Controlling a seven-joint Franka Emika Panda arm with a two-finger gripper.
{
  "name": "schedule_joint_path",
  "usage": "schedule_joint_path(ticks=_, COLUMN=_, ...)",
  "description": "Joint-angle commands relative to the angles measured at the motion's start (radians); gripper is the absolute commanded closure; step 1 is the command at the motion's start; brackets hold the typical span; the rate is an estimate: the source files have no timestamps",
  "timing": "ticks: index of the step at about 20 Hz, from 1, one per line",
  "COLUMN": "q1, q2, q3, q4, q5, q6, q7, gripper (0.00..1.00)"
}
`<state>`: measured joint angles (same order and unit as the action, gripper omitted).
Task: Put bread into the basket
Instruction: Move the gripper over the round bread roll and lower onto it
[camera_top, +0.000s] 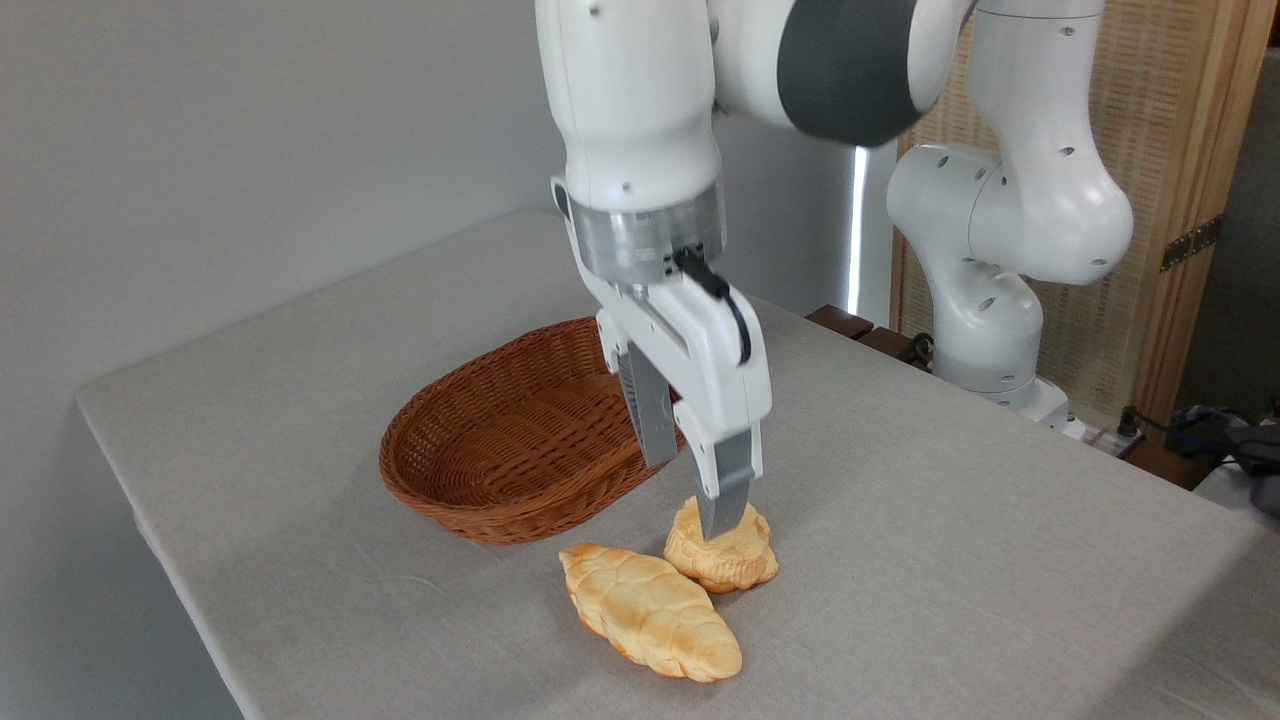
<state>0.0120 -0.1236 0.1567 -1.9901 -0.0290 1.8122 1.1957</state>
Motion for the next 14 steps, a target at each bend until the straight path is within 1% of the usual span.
schedule_joint_path(ticks=1, q1=-0.026, q2=-0.031, q3=0.003, q4=-0.137, q5=0.009, q6=0.140, q7=0.008, gripper=0.00)
schedule_joint_path(ticks=2, q1=-0.042, q2=-0.040, q3=0.003, q4=-0.165, q5=0.009, q6=0.177, q7=0.008, gripper=0.00)
schedule_joint_path(ticks=3, q1=-0.049, q2=-0.044, q3=0.003, q4=-0.188, q5=0.009, q6=0.194, q7=0.008, gripper=0.00)
schedule_joint_path(ticks=8, q1=-0.061, q2=-0.080, q3=0.003, q4=-0.236, q5=0.009, q6=0.190, q7=0.016, gripper=0.00)
schedule_joint_path(ticks=14, q1=-0.055, q2=-0.082, q3=0.007, q4=-0.260, q5=0.011, q6=0.188, q7=0.034, gripper=0.00)
